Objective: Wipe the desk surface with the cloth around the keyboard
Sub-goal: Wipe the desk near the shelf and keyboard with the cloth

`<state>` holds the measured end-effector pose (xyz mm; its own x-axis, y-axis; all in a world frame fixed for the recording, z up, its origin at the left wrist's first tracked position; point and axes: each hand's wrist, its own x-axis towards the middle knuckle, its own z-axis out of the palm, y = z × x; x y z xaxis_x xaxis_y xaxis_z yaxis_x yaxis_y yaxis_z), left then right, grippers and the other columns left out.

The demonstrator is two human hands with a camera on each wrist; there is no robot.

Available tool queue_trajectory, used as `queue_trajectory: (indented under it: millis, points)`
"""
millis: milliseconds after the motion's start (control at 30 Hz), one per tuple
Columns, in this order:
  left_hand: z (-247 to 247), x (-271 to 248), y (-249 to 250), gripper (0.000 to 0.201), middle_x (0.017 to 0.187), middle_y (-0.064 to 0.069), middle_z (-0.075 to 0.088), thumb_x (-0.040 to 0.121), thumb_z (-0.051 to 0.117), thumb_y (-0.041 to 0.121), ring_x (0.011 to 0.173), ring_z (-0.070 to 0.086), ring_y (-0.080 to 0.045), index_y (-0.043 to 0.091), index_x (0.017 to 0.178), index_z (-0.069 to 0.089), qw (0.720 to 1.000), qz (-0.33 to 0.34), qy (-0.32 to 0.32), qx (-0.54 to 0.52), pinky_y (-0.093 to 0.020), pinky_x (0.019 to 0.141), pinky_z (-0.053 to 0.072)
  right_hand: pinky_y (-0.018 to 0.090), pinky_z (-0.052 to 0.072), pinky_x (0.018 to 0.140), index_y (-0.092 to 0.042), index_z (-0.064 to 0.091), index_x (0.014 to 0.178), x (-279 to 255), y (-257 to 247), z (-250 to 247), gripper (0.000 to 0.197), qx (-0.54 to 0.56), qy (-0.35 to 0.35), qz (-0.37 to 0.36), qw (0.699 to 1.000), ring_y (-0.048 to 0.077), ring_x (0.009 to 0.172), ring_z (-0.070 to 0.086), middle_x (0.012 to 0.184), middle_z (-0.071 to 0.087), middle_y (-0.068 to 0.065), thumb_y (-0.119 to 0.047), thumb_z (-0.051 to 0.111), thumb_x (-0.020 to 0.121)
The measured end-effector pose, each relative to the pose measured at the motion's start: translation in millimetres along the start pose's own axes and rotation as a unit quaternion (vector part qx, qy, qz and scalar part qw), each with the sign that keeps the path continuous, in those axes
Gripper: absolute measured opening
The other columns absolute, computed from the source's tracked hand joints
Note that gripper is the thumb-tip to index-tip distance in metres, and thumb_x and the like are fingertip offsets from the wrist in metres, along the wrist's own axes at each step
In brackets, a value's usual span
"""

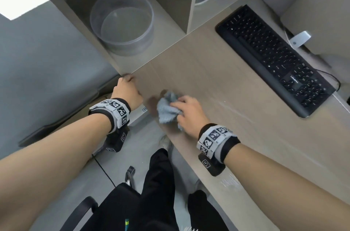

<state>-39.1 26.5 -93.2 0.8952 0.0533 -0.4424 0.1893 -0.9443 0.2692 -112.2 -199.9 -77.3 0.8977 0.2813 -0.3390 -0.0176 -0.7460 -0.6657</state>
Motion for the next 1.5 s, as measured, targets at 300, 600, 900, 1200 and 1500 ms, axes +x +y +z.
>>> queue_trajectory:
  millis: [300, 600, 900, 1200, 1500]
  points:
    - [14.8, 20.7, 42.6, 0.056, 0.149, -0.009, 0.035, 0.078, 0.050, 0.009, 0.137, 0.029, -0.036, 0.010, 0.134, 0.046, 0.997, 0.067, 0.001, 0.038, -0.040, 0.116, 0.026, 0.040, 0.038, 0.101, -0.015, 0.060, 0.117, -40.0, 128.2, -96.4, 0.034, -0.024, 0.199, 0.315, 0.928, 0.040, 0.118, 0.049, 0.125, 0.054, 0.018, -0.026, 0.051, 0.087]
    - [20.0, 19.4, 53.1, 0.059, 0.152, -0.013, 0.030, 0.079, 0.052, 0.011, 0.137, 0.025, -0.037, 0.008, 0.137, 0.042, 0.997, 0.046, 0.002, 0.069, -0.036, 0.117, 0.022, 0.048, 0.034, 0.107, -0.013, 0.051, 0.132, -16.6, 19.8, -6.4, 0.046, -0.130, -0.021, 0.098, 0.986, 0.040, 0.129, 0.033, 0.139, 0.037, 0.019, -0.020, 0.057, 0.087]
    - [-8.1, 33.7, 22.9, 0.069, 0.154, 0.000, 0.032, 0.077, 0.051, 0.008, 0.141, 0.027, -0.028, 0.027, 0.143, 0.043, 0.982, 0.130, -0.040, 0.131, -0.034, 0.116, 0.021, 0.026, 0.035, 0.098, -0.011, 0.063, 0.122, -19.1, 18.5, -18.1, 0.034, 0.080, 0.052, 0.095, 0.991, 0.025, 0.109, 0.048, 0.124, 0.048, 0.012, -0.005, 0.050, 0.091]
    - [8.3, 22.5, 13.0, 0.070, 0.160, 0.003, 0.023, 0.082, 0.049, 0.012, 0.144, 0.018, -0.027, 0.026, 0.149, 0.032, 0.982, 0.144, -0.018, 0.118, -0.035, 0.118, 0.018, 0.041, 0.046, 0.096, -0.019, 0.051, 0.128, -2.3, 66.2, -43.5, 0.038, -0.093, 0.069, 0.197, 0.974, 0.038, 0.110, 0.054, 0.133, 0.043, 0.017, -0.022, 0.056, 0.090]
    - [9.7, 0.9, 22.6, 0.061, 0.158, -0.007, 0.025, 0.083, 0.045, 0.000, 0.144, 0.018, -0.030, 0.007, 0.143, 0.038, 0.988, 0.131, -0.010, 0.076, -0.032, 0.118, 0.017, 0.033, 0.044, 0.092, -0.024, 0.060, 0.114, -31.9, 13.3, 5.1, 0.025, 0.042, -0.026, 0.090, 0.995, 0.021, 0.099, 0.052, 0.120, 0.048, 0.002, -0.017, 0.055, 0.091]
